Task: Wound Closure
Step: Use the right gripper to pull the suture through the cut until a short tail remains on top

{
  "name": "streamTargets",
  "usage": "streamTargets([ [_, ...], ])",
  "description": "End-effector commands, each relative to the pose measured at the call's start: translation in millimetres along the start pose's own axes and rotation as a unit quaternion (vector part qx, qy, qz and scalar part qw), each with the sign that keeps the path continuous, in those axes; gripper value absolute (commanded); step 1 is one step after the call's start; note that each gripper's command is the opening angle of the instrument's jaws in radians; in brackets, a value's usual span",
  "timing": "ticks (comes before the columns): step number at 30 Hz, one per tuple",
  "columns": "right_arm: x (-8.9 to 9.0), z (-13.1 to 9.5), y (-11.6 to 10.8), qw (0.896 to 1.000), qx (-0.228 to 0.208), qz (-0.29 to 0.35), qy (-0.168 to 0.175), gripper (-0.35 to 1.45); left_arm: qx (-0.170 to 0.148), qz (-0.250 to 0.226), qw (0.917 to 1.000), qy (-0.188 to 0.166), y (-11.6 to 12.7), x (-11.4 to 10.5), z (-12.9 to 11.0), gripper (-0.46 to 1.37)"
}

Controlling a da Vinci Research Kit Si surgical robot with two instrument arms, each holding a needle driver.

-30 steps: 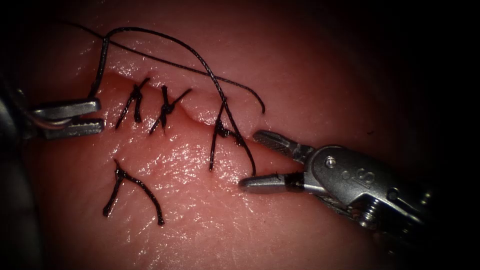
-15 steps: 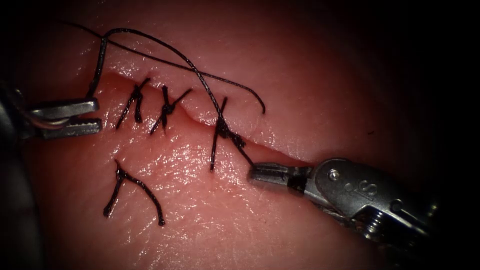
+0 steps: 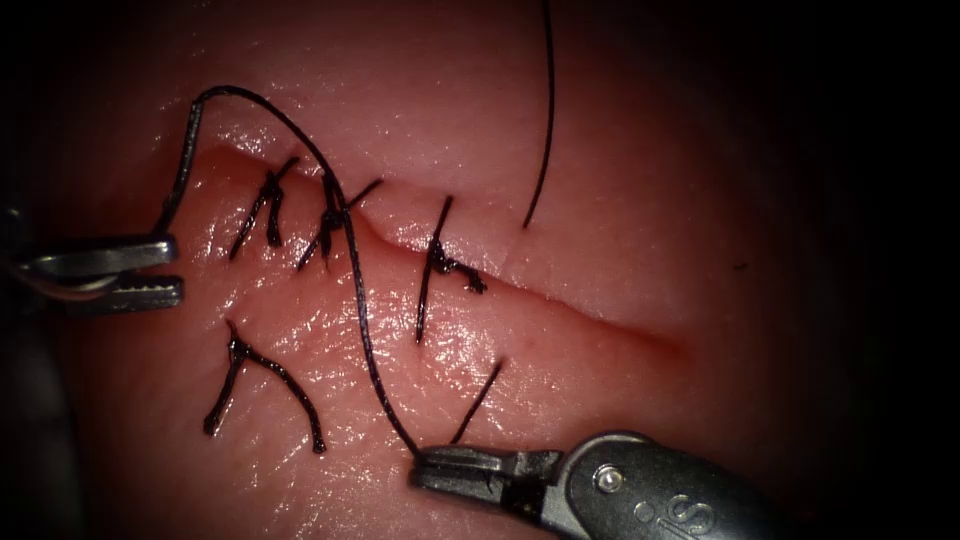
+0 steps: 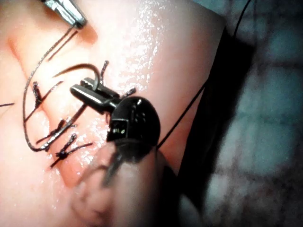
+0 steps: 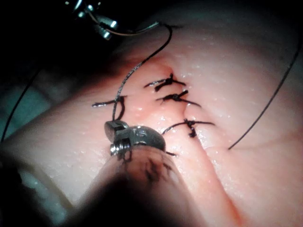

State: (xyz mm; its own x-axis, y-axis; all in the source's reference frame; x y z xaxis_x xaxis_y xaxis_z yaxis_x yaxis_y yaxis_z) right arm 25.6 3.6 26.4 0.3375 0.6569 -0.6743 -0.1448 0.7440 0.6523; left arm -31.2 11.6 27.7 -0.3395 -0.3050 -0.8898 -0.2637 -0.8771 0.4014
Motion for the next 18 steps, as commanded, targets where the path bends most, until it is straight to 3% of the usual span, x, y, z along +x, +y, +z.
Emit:
streamTargets([
  [1,0.2,0.1,-0.6,1.000,0.004,-0.001,0.000,-0.35,-0.007,-0.002,1.0000,0.005,0.1,0.4,-0.4,-0.35],
  [5,1.1,0.6,-3.6,1.000,0.021,-0.005,-0.004,-0.35,-0.014,-0.005,0.9998,0.012,0.1,1.5,-2.2,-0.35],
  [9,1.3,1.2,-5.1,0.999,0.033,-0.008,-0.008,-0.35,-0.011,-0.005,0.9999,0.008,-0.2,1.2,-2.9,-0.35],
  [18,0.3,3.5,-5.7,0.998,0.059,-0.017,-0.029,-0.35,-0.005,-0.001,1.0000,-0.004,-1.1,-0.1,-4.3,-0.35],
])
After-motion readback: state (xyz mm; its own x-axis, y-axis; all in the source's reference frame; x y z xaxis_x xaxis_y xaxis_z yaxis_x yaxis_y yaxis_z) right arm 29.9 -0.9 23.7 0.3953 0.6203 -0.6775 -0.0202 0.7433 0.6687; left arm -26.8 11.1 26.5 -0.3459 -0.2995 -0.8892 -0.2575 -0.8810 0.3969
